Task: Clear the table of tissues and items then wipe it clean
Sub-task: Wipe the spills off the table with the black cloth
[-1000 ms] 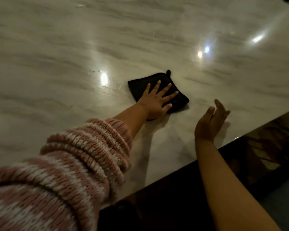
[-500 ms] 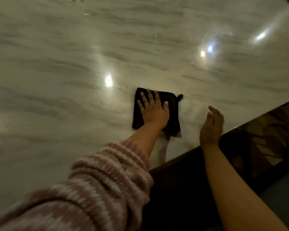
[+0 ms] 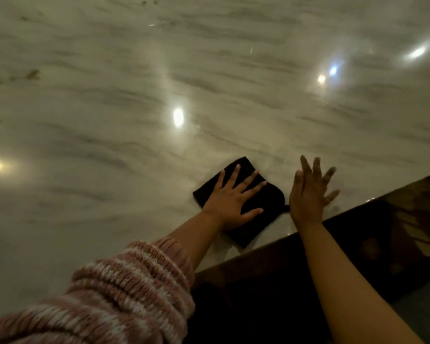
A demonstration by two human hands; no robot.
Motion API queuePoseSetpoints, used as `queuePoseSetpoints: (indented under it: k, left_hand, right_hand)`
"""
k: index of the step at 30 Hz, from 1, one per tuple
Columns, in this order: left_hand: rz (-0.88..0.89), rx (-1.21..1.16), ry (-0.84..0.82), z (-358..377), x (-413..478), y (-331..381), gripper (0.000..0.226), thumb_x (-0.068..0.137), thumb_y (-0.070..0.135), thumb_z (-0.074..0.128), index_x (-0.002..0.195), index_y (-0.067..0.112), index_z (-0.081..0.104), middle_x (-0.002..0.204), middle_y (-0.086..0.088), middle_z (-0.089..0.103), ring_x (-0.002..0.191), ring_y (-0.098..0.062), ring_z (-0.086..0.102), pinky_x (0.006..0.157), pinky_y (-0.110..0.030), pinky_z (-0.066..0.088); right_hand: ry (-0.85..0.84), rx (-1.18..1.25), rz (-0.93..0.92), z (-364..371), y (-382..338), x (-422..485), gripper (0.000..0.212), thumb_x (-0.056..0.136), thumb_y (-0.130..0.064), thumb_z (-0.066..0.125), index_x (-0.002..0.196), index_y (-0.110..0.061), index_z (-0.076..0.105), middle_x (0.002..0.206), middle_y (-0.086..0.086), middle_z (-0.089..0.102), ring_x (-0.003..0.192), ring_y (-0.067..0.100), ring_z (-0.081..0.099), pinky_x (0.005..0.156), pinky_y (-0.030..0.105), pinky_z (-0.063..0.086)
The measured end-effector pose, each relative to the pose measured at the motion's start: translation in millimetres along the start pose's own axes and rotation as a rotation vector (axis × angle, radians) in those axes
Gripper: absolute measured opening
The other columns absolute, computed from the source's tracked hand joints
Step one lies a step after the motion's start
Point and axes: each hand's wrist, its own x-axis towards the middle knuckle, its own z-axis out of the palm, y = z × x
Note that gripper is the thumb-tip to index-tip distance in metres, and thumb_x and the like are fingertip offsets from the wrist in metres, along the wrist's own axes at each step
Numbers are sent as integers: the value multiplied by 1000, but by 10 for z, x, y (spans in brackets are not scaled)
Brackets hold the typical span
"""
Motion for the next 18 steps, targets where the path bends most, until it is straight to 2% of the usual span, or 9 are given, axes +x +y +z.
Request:
queuePoseSetpoints:
  k: [4,9,15,18]
  left_hand:
    - [77,-1,-8,-60,-164,-366,69,90,66,28,147,43,-3,152,15,-18,140,-25,-25,111,-47,-19]
    - [56,8,-2,-182,-198,-945,69,90,65,32,146,43,-1,156,14,-10,141,-22,-22,112,-46,-16]
    - [-145,-77,82,-401,-79,-1684,68,89,66,33,146,44,4,158,13,-5,144,-22,-15,113,-46,-12]
    - [-296,-107,141,-444,-126,-2017,68,89,65,32,147,43,4,158,11,-5,145,-25,-14,114,-49,-9]
  right_hand:
    - [-36,-21,-115,246,-398,20,53,94,-46,19,146,-36,25,159,-8,6,145,19,-15,107,52,-20]
    - [-55,-66,-139,562,-757,45,53,94,-46,20,146,-37,23,159,-6,8,145,18,-12,109,48,-18]
    - [-86,-155,-19,874,-946,33,46,101,-39,24,147,-37,20,159,-2,5,145,21,-13,111,53,-12]
    - [-86,-231,-5,1005,-1018,-28,47,101,-40,22,148,-38,17,159,-2,4,146,20,-11,113,51,-9]
